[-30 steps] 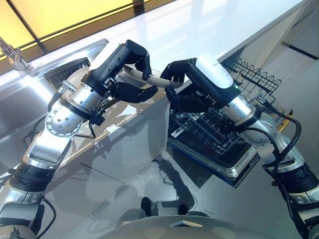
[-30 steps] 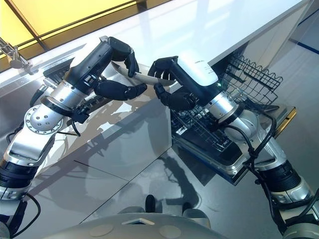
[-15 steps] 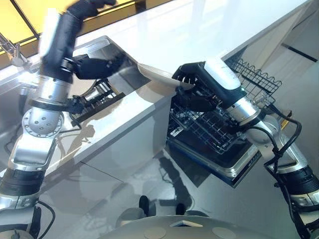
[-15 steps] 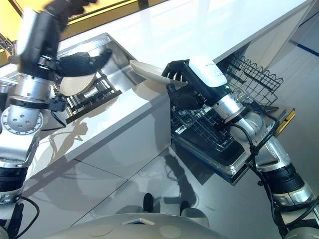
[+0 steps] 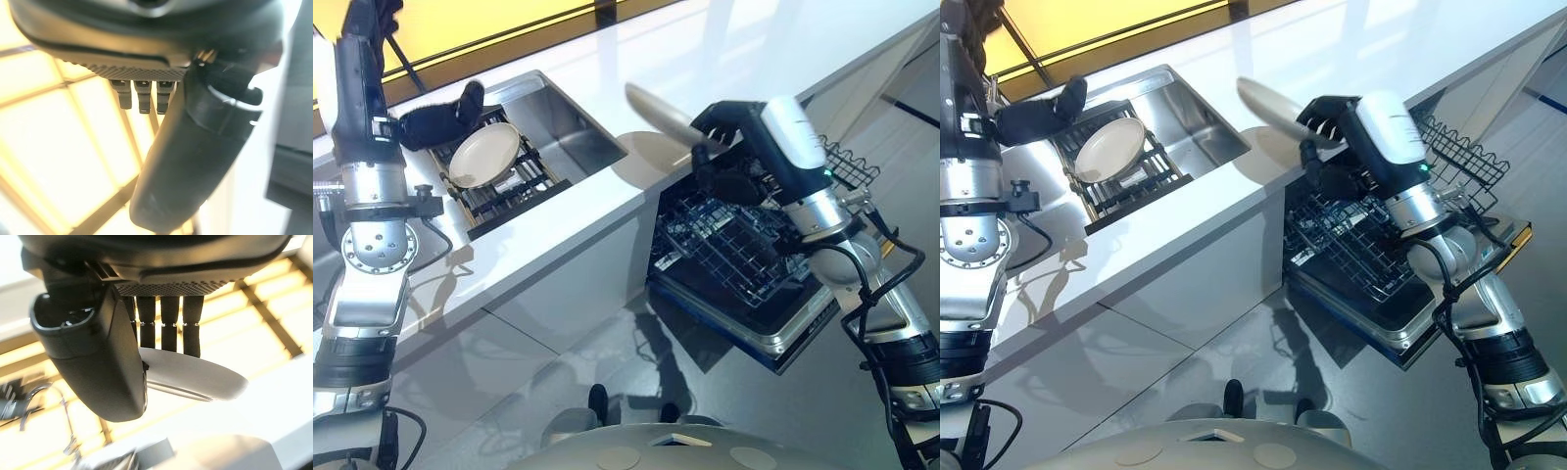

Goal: Pick up plates and place into dishwasher.

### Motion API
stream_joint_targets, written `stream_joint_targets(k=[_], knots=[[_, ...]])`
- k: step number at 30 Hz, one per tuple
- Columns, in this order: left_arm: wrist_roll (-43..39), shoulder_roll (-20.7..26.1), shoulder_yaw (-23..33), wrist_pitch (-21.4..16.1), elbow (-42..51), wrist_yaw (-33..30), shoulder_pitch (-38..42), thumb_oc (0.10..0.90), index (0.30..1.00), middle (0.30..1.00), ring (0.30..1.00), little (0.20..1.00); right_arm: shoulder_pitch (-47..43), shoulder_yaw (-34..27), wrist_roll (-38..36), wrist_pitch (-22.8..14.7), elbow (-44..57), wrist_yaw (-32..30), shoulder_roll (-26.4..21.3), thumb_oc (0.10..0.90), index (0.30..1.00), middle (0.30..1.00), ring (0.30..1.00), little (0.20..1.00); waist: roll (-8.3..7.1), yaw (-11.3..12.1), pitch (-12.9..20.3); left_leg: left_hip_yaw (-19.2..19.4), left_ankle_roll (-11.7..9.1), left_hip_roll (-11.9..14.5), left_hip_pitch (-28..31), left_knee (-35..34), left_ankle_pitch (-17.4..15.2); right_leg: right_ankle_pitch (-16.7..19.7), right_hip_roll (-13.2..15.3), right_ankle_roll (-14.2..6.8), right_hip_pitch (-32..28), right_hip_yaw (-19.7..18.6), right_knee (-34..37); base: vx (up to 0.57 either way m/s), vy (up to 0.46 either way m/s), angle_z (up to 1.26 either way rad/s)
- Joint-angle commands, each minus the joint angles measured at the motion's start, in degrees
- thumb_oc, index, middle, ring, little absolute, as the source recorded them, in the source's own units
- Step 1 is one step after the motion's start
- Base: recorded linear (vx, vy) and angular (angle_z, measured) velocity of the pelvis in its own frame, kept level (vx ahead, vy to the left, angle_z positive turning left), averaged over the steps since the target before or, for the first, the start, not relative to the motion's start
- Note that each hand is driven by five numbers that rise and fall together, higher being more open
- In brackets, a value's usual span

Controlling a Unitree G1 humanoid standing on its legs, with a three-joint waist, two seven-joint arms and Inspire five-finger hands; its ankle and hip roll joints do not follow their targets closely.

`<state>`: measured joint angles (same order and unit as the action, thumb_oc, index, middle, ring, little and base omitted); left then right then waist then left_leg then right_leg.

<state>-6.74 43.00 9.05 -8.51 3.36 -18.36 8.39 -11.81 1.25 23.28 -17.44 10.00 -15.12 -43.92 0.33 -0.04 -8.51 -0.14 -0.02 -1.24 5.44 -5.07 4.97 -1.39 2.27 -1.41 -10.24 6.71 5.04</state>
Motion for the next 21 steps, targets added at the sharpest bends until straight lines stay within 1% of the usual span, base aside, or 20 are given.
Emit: stream_joint_targets(k=[1, 2, 6, 8, 10, 11, 13, 14, 16, 19, 21], knots=[[-0.52, 0.98, 4.71, -1.56, -2.27, -0.4, -1.0, 0.8, 0.9, 0.9, 0.9, 0.9, -3.24, -9.12, 0.01, -4.01, 2.8, -13.16, -2.76, 0.1, 0.3, 0.3, 0.3, 0.2, -0.32, -0.12, 6.18, 1.08, 0.53, -3.89, 1.46, 0.27, -6.46, 1.04, -1.52, -3.63, 4.69, -1.31, -3.21, 0.02, 0.0, -0.03], [-0.42, 0.36, 4.83, -0.85, -3.27, 0.34, -1.97, 0.8, 0.9, 0.9, 0.9, 0.9, -2.65, -11.0, 0.17, -3.68, 2.63, -15.16, -3.32, 0.1, 0.3, 0.3, 0.3, 0.2, -0.35, -0.16, 6.19, 1.25, 0.57, -3.9, 1.53, 0.31, -6.56, 1.05, -1.58, -3.7, 4.68, -1.5, -3.17, 0.02, -0.003, -0.04], [-0.8, -0.38, 5.3, 0.33, -6.75, 2.31, -4.34, 0.8, 0.9, 0.9, 0.9, 0.9, -0.55, -16.52, -3.3, -1.55, 0.31, -17.46, -5.6, 0.1, 0.3, 0.3, 0.3, 0.2, -0.67, -0.65, 6.17, 1.88, 0.72, -3.83, 1.62, 0.5, -6.68, 0.94, -1.65, -3.82, 4.73, -1.89, -3.34, 0.04, -0.002, -0.09], [-0.75, -0.52, 5.48, 0.15, -8.01, 3.12, -4.9, 0.8, 0.9, 0.9, 0.9, 0.9, 0.71, -18.27, -4.43, -0.74, -0.83, -17.7, -5.96, 0.1, 0.3, 0.3, 0.3, 0.2, -0.75, -0.77, 6.09, 2.07, 0.78, -3.8, 1.61, 0.62, -6.75, 0.8, -1.66, -3.81, 4.8, -2.04, -3.58, 0.05, -0.001, -0.07], [-1.01, -0.52, 5.31, 0.28, -9.39, 3.97, -5.3, 0.8, 0.9, 0.9, 0.9, 0.9, 1.9, -19.69, -7.26, 0.8, -2.91, -17.47, -6.14, 0.1, 0.3, 0.3, 0.3, 0.2, -0.85, -0.97, 5.89, 2.23, 0.88, -3.76, 1.61, 0.7, -6.74, 0.66, -1.66, -3.77, 4.9, -2.1, -3.95, 0.06, -0.009, -0.02], [-1.05, -0.55, 5.19, 0.05, -9.89, 4.21, -5.39, 0.8, 0.9, 0.9, 0.9, 0.9, 2.37, -20.17, -8.14, 0.78, -4.06, -17.32, -6.05, 0.1, 0.3, 0.3, 0.3, 0.2, -0.87, -1.0, 5.76, 2.23, 0.92, -3.75, 1.64, 0.72, -6.76, 0.57, -1.63, -3.78, 4.95, -2.11, -4.16, 0.05, -0.012, -0.02], [-1.29, -0.62, 5.13, 0.08, -10.58, 4.65, -5.54, 0.8, 0.9, 0.9, 0.9, 0.9, 3.4, -21.07, -10.18, 1.47, -6.51, -16.58, -5.79, 0.1, 0.3, 0.3, 0.3, 0.2, -0.9, -1.14, 5.46, 2.18, 1.03, -3.7, 1.61, 0.76, -6.74, 0.29, -1.57, -3.76, 5.15, -2.07, -4.76, 0.05, -0.017, -0.03], [-1.49, -0.45, 5.07, -0.3, -11.5, 5.16, -5.52, 0.8, 0.9, 0.9, 0.9, 0.9, 4.55, -21.82, -11.78, 1.2, -8.82, -15.49, -5.88, 0.1, 0.3, 0.3, 0.3, 0.2, -0.88, -1.27, 5.08, 2.09, 1.14, -3.67, 1.56, 0.82, -6.69, 0.04, -1.44, -3.75, 5.37, -1.92, -5.44, 0.06, -0.024, -0.01], [-1.66, -0.16, 4.98, -0.44, -12.08, 5.58, -5.34, 0.8, 0.9, 0.9, 0.9, 0.9, 5.37, -22.14, -14.23, 1.99, -10.95, -13.35, -5.96, 0.1, 0.3, 0.3, 0.3, 0.2, -0.8, -1.34, 4.66, 1.88, 1.27, -3.62, 1.5, 0.84, -6.61, -0.32, -1.3, -3.72, 5.73, -1.73, -6.36, 0.05, -0.032, 0.0], [-2.59, 0.68, 4.42, -0.16, -12.78, 6.33, -4.64, 0.8, 0.9, 0.9, 0.9, 0.9, 5.43, -21.71, -17.87, 2.63, -15.51, -10.01, -6.71, 0.1, 0.3, 0.3, 0.3, 0.2, -0.77, -1.14, 3.89, 1.56, 1.33, -3.51, 1.34, 0.91, -6.43, -0.78, -1.01, -3.74, 6.27, -0.94, -7.72, 0.06, -0.043, 0.0], [-2.63, 1.02, 4.04, 0.11, -12.9, 6.67, -4.3, 0.8, 0.9, 0.9, 0.9, 0.9, 5.2, -21.17, -18.2, 2.56, -18.18, -8.46, -7.45, 0.1, 0.3, 0.3, 0.3, 0.2, -0.72, -0.91, 3.29, 1.31, 1.3, -3.45, 1.22, 1.02, -6.29, -1.03, -0.88, -3.7, 6.6, -0.39, -8.55, 0.07, -0.052, 0.01]])
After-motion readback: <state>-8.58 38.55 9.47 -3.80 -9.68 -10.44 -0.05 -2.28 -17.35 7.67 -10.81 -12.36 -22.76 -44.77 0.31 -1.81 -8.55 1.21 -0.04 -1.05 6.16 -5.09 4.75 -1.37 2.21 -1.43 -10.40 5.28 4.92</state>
